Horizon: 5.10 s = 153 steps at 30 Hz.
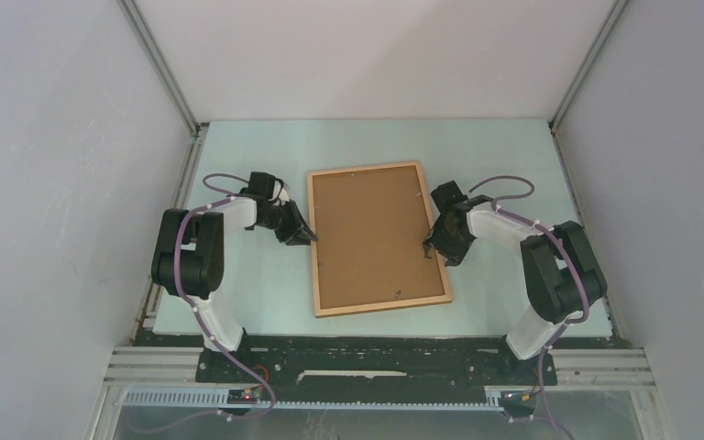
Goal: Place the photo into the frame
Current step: Install the photo frame at the center of the board, then adjust the photo frame at the center of the board.
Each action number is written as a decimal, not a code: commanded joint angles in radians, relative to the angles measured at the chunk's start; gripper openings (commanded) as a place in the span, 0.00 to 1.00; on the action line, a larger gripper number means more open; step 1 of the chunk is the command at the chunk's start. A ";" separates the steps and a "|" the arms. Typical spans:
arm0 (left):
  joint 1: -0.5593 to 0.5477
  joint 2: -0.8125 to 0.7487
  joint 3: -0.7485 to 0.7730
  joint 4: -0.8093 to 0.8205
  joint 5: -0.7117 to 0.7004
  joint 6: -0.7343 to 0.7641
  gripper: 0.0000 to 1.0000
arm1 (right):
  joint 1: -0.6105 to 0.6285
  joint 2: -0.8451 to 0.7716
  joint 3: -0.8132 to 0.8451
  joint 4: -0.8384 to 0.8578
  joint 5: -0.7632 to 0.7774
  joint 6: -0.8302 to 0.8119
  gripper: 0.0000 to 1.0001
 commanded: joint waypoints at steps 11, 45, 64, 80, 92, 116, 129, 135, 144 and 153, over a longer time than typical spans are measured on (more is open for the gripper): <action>-0.002 -0.008 -0.011 0.032 0.013 -0.013 0.18 | 0.078 0.041 0.029 -0.024 0.038 -0.035 0.47; -0.002 -0.011 -0.009 0.033 0.015 -0.014 0.17 | 0.075 0.055 0.026 -0.015 0.022 -0.096 0.63; -0.002 -0.011 -0.010 0.032 0.013 -0.014 0.17 | 0.109 0.037 0.027 -0.021 -0.015 -0.343 0.38; -0.003 -0.009 -0.008 0.027 0.006 -0.008 0.17 | 0.101 -0.031 0.026 -0.085 0.087 -0.516 0.18; -0.002 -0.014 -0.010 0.022 0.003 -0.006 0.17 | 0.099 -0.035 0.029 -0.017 0.032 -0.528 0.26; -0.004 -0.157 -0.262 0.153 0.079 -0.082 0.52 | 0.043 0.175 0.279 0.020 -0.004 -0.477 0.77; -0.018 -0.349 -0.468 0.250 0.092 -0.158 0.64 | -0.025 0.117 0.255 0.021 -0.005 -0.495 0.77; -0.067 -0.386 -0.484 0.250 0.089 -0.169 0.70 | -0.055 0.174 0.236 0.058 -0.086 -0.500 0.77; -0.164 -0.421 -0.537 0.307 0.060 -0.230 0.73 | -0.038 0.264 0.330 0.104 -0.216 -0.476 0.76; -0.445 -0.431 -0.481 0.389 0.021 -0.335 0.83 | 0.050 0.457 0.671 0.055 -0.303 -0.491 0.76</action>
